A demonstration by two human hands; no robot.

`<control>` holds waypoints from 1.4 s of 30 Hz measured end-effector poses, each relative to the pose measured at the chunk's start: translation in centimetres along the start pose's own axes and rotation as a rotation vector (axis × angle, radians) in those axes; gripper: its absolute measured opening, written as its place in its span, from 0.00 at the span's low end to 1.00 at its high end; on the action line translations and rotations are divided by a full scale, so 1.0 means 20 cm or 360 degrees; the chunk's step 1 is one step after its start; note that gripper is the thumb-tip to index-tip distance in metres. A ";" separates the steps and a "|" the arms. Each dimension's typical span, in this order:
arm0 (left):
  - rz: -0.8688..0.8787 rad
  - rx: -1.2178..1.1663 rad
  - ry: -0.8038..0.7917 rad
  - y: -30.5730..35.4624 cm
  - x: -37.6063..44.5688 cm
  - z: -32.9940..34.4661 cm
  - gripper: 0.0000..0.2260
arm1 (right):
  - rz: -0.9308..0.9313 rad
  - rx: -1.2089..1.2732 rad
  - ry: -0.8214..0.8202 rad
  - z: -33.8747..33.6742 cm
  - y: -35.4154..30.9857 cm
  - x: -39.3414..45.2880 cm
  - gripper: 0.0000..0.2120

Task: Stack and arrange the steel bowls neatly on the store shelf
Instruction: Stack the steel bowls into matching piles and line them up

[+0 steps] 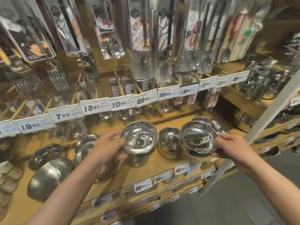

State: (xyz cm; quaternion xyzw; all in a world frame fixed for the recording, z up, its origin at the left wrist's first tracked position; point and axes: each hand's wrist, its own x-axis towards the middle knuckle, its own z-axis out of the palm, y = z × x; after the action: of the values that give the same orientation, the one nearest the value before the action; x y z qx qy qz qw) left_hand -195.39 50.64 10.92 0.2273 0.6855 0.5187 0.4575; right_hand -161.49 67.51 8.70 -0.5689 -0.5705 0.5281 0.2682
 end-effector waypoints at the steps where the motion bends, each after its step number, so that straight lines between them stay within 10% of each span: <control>1: 0.0001 0.0005 -0.0028 0.02 0.04 0.02 0.19 | 0.0003 0.0008 0.0018 0.00 -0.01 0.05 0.10; 26: -0.0073 -0.0036 0.0126 0.16 0.54 1.06 0.07 | -0.0107 -0.0320 -0.0148 -0.51 0.06 1.14 0.09; 42: -0.0172 -0.0160 0.0294 0.23 0.56 1.23 0.16 | -0.0123 -0.0379 -0.0447 -0.37 0.10 1.30 0.11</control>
State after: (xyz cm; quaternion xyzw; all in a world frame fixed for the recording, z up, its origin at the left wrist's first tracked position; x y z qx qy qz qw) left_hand -180.22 73.58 9.63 0.1180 0.7091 0.5459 0.4304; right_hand -159.39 93.58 1.42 -0.4952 -0.6821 0.5204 0.1368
